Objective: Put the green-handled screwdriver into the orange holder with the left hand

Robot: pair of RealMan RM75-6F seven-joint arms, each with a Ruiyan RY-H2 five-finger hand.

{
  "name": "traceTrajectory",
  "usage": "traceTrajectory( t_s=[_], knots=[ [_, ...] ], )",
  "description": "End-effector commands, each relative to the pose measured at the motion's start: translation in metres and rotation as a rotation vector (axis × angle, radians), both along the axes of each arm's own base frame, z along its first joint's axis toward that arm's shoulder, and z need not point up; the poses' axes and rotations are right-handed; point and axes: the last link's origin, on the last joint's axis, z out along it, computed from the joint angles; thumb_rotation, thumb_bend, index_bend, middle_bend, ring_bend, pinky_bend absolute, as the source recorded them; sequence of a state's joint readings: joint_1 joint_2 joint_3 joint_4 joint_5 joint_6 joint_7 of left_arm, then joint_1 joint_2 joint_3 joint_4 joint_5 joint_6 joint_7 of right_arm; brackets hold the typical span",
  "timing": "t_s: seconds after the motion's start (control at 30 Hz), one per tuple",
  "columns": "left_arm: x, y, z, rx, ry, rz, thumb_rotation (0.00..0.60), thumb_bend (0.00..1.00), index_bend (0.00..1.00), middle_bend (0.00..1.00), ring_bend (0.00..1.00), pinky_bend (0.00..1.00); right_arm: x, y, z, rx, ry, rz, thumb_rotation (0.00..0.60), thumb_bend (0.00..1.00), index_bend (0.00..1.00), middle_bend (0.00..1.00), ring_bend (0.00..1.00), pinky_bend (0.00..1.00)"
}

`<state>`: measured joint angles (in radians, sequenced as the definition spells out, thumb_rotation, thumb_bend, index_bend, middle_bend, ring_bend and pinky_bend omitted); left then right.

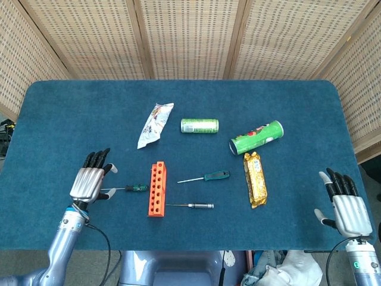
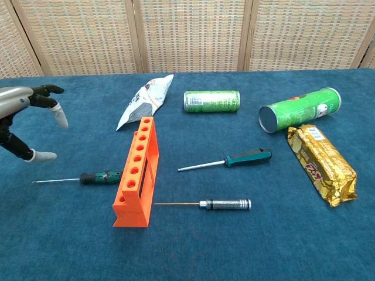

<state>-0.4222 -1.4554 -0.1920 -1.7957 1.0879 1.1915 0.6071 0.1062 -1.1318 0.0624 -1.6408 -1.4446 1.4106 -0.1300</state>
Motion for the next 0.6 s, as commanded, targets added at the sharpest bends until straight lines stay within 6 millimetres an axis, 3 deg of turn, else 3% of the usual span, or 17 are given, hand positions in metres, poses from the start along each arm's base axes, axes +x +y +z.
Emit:
traceTrajectory(
  t_s=[0.03, 0.6],
  knots=[
    [0.006, 0.005, -0.011, -0.015, 0.004, 0.007, 0.600, 0.23, 0.41, 0.00, 0.00, 0.00, 0.000, 0.000, 0.000, -0.001, -0.002, 0.000, 0.600, 0.23, 0.00, 0.00, 0.00, 0.00],
    [0.019, 0.016, -0.063, -0.099, 0.076, 0.041, 0.600, 0.25, 0.41, 0.00, 0.00, 0.00, -0.001, 0.000, 0.002, -0.002, -0.018, 0.001, 0.600, 0.23, 0.00, 0.00, 0.00, 0.00]
  ],
)
